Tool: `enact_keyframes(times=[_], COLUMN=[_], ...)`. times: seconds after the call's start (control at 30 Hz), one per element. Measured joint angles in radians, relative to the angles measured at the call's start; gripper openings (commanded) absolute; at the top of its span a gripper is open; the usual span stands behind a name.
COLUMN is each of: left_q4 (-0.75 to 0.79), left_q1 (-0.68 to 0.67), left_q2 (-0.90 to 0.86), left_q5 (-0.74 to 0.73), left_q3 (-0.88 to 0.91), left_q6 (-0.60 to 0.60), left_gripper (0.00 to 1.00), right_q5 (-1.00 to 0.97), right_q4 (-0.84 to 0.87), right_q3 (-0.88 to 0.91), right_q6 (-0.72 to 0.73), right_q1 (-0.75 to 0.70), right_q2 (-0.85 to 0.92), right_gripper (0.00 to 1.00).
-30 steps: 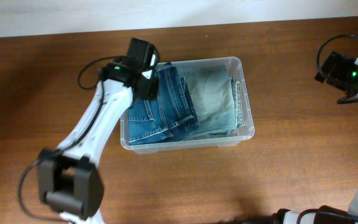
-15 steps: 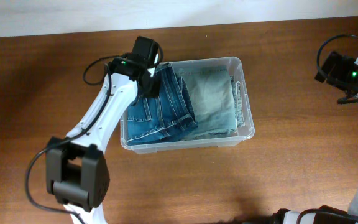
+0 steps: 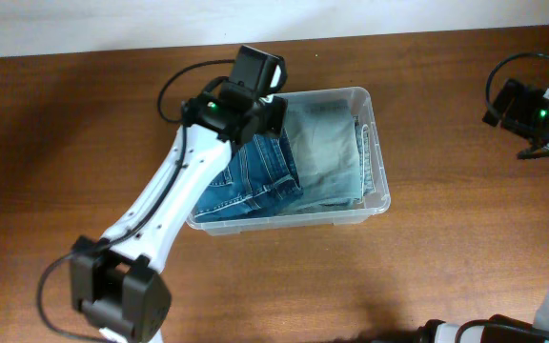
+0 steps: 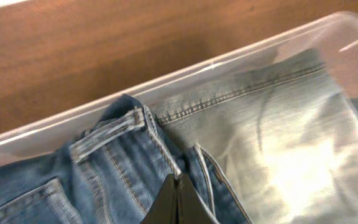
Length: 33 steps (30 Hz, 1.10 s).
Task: Pack container
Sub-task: 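Open the left gripper and press the jeans flat in the box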
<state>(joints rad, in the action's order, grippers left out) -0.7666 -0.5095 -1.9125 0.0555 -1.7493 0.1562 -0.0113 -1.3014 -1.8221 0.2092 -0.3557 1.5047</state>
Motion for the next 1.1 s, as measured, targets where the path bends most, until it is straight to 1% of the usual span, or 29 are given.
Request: enact_keyframes(times=[0.2,0.43,0.63,0.83,0.93,1.1], left_q4=[0.03,0.009,-0.069,-0.263,-0.358,-0.389], left_q1=[-0.002,-0.008,-0.008,-0.008,-0.008,-0.011], left_q2=[-0.128,-0.14,-0.111,-0.021,-0.008,-0.009], left_q5=[-0.023,-0.041,-0.042,-0.074,-0.105,-0.129], left_q3=[0.0,-0.023,-0.065,-0.083,-0.086,-0.039], left_q6=[0.005,0.005,0.005,0.005,0.006,0.005], left_gripper=[0.01,0.0,0.01,0.01,0.01,0.0], right_q5=[0.0,0.0,0.0,0.0,0.0,0.0], right_q4=[0.0,0.0,0.0,0.0,0.0,0.0], right_q3=[0.0,0.0,0.0,0.0,0.0,0.0], right_q6=[0.0,0.0,0.0,0.001,0.0,0.0], right_q1=[0.0,0.0,0.0,0.0,0.0,0.0], right_q2=[0.0,0.0,0.0,0.0,0.0,0.0], right_gripper=[0.99,0.99,0.99,0.99,0.99,0.99])
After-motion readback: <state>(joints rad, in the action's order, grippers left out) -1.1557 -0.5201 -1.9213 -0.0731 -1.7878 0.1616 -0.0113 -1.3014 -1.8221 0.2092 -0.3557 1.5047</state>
